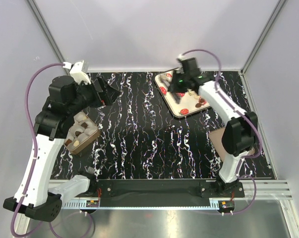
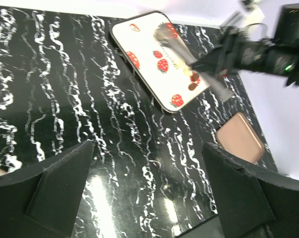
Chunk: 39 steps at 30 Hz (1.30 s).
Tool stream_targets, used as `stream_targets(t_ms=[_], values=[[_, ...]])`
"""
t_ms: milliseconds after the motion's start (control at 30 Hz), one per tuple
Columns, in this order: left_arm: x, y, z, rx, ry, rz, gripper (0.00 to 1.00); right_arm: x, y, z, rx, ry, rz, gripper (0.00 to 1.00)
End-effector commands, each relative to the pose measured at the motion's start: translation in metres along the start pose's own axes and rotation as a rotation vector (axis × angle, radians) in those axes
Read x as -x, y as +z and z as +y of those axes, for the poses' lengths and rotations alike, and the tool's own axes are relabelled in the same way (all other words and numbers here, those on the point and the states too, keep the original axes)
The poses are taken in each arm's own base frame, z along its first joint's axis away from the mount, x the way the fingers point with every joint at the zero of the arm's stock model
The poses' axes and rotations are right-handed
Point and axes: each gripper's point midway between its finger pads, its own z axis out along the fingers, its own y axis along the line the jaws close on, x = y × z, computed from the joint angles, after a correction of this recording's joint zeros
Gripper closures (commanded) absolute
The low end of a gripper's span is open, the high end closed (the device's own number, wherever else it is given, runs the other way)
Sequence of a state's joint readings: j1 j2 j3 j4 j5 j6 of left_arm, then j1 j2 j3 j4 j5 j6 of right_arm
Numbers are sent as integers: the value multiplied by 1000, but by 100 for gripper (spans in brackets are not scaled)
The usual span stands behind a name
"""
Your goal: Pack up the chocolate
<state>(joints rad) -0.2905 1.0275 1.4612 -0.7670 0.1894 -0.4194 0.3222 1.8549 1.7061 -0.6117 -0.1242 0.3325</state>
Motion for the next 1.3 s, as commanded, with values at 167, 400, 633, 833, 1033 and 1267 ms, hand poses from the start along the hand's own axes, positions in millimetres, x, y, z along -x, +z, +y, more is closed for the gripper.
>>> stream_targets(t_ms=[167,400,633,833,1033,1267], values=[[37,-11,-36,-128,-10,-66,1,-96,-9,232,419,-217,96,69],[44,-11,-47,-166,-13,-60,1,-171,-12,323,572,-374,196,69],[39,-9,-51,-203,-24,-49,1,-233,-19,368,700,-497,267,69],[37,-11,-51,-209,-18,-49,1,-256,-22,388,746,-533,300,68],[35,-11,-50,-209,-15,-46,1,-267,-10,383,728,-523,338,68],[34,-10,-49,-207,-17,-46,1,-274,-2,377,705,-525,352,67]])
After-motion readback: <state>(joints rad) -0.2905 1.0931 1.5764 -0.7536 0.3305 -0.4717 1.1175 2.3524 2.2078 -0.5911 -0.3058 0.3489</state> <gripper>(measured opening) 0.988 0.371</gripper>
